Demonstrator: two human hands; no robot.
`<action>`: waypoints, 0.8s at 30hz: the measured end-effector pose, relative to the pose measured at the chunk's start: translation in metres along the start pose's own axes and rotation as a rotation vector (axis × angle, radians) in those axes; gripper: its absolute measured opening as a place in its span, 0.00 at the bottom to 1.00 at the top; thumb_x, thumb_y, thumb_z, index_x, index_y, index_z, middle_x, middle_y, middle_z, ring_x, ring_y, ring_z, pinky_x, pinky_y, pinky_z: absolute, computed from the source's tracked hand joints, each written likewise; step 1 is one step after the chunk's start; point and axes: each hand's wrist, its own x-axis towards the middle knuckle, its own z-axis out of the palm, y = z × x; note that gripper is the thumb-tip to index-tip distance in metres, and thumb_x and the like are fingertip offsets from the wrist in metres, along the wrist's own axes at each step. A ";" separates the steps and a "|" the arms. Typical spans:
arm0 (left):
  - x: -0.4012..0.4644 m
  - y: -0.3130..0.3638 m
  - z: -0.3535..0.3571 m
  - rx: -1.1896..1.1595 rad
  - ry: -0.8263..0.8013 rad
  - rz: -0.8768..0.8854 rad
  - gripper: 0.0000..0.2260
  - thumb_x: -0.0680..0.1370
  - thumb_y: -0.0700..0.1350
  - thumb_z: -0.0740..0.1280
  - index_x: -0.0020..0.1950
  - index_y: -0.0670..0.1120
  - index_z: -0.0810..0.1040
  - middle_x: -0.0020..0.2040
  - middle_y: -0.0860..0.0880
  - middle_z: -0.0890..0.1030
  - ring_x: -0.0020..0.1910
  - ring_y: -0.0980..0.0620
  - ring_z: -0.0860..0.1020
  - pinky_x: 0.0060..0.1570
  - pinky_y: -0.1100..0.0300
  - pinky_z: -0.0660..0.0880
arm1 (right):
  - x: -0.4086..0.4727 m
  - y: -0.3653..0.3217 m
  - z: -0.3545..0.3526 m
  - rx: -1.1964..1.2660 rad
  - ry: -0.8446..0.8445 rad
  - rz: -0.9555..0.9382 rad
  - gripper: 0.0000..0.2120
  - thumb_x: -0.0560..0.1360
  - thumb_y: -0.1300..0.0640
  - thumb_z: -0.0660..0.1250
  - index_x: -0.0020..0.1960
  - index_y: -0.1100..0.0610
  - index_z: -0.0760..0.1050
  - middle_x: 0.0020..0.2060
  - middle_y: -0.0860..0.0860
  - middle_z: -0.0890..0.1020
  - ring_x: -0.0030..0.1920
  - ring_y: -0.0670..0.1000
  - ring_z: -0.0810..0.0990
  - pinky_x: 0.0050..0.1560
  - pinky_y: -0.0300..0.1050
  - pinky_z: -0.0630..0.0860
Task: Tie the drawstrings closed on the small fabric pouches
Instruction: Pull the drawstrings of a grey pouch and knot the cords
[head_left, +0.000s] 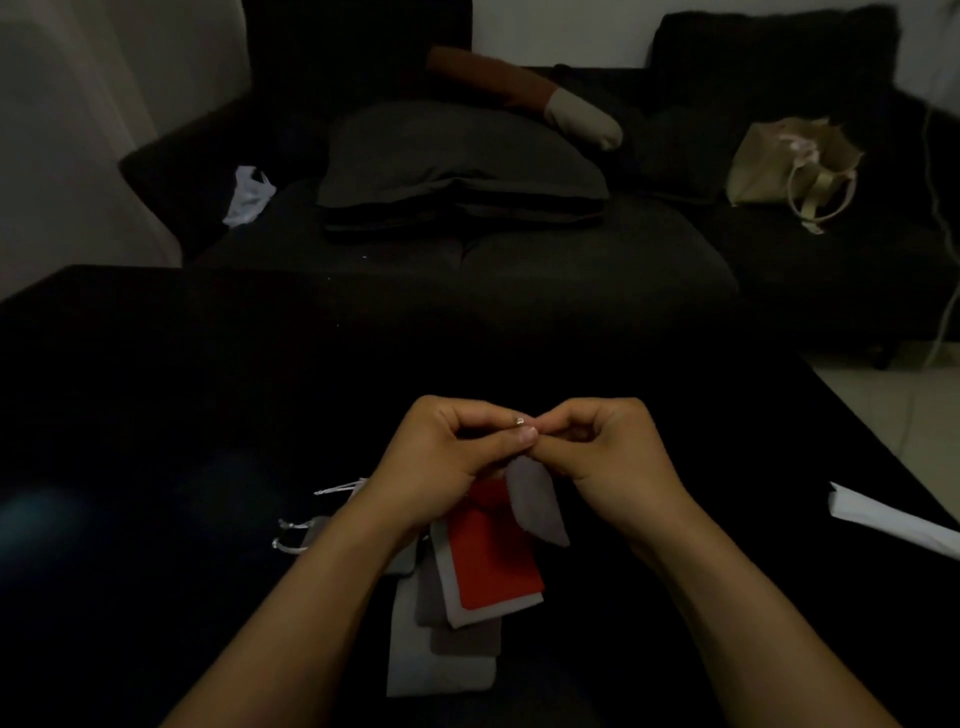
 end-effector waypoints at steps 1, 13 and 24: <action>0.000 0.000 0.001 -0.007 0.011 0.009 0.08 0.74 0.39 0.71 0.52 0.42 0.85 0.47 0.46 0.87 0.49 0.50 0.85 0.47 0.61 0.81 | 0.000 0.000 0.001 0.003 0.022 -0.006 0.04 0.71 0.66 0.74 0.42 0.66 0.82 0.38 0.62 0.85 0.42 0.57 0.85 0.42 0.46 0.81; 0.005 0.001 0.008 -0.161 0.279 0.108 0.05 0.73 0.38 0.73 0.45 0.47 0.87 0.42 0.47 0.87 0.42 0.54 0.85 0.40 0.66 0.78 | 0.002 -0.003 0.005 0.408 -0.176 0.215 0.06 0.74 0.61 0.69 0.49 0.61 0.83 0.43 0.55 0.85 0.44 0.51 0.82 0.45 0.42 0.78; 0.002 0.001 0.020 -0.196 0.257 0.159 0.06 0.68 0.44 0.74 0.43 0.46 0.87 0.44 0.51 0.84 0.42 0.55 0.84 0.39 0.64 0.79 | 0.002 -0.004 0.011 0.773 -0.201 0.503 0.11 0.68 0.57 0.70 0.48 0.60 0.82 0.38 0.54 0.79 0.34 0.45 0.74 0.33 0.35 0.69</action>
